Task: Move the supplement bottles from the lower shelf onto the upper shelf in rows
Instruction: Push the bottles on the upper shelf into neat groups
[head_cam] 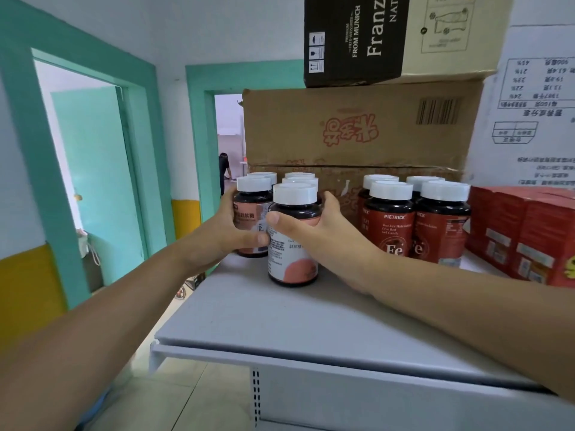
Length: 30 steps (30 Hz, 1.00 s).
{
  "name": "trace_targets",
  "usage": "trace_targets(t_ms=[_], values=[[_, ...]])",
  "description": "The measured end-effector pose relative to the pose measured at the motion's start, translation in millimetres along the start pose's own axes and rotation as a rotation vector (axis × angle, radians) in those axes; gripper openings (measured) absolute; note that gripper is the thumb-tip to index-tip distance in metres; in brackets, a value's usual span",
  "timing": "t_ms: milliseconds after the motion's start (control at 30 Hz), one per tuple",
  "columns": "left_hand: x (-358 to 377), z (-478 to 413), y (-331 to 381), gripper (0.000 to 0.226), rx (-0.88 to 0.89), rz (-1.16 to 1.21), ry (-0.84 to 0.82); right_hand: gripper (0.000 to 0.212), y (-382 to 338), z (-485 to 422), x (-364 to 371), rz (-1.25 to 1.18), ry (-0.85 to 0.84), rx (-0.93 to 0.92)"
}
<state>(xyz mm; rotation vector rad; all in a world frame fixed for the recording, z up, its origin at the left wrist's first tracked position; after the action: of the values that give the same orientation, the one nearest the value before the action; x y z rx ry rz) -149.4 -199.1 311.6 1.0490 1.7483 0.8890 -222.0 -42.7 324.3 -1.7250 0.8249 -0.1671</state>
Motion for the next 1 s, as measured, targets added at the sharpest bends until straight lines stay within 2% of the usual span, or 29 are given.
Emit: trace_targets(t_ms=[467, 667, 867, 933, 1000], values=[[1, 1, -2, 0.132, 0.008, -0.012, -0.005, 0.104, 1, 0, 4, 0.022, -0.06, -0.03], [-1, 3, -2, 0.129, -0.021, -0.019, 0.003, 0.095, -2, 2, 1, 0.043, -0.055, -0.009], [-11, 13, 5, 0.117, -0.169, -0.247, -0.064, 0.104, -10, 8, -2, 0.143, -0.141, 0.055], [-17, 20, 11, 0.118, -0.244, -0.352, -0.116, 0.096, -14, 14, -2, 0.195, -0.202, 0.071], [-22, 29, 19, 0.118, -0.304, -0.445, -0.164, 0.073, -23, 22, -2, 0.243, -0.262, 0.077]])
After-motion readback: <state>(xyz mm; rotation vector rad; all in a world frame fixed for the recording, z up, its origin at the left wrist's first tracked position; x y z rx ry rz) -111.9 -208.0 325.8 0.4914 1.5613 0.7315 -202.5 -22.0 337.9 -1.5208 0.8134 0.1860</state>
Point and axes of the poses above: each hand's wrist, its own z-axis away from the middle knuckle, its own x-axis out of the palm, y = z × x, the point moved 5 cm from there along -z, towards the middle knuckle, and after that the axes turned 6 degrees about -y, right-handed, at the moved point
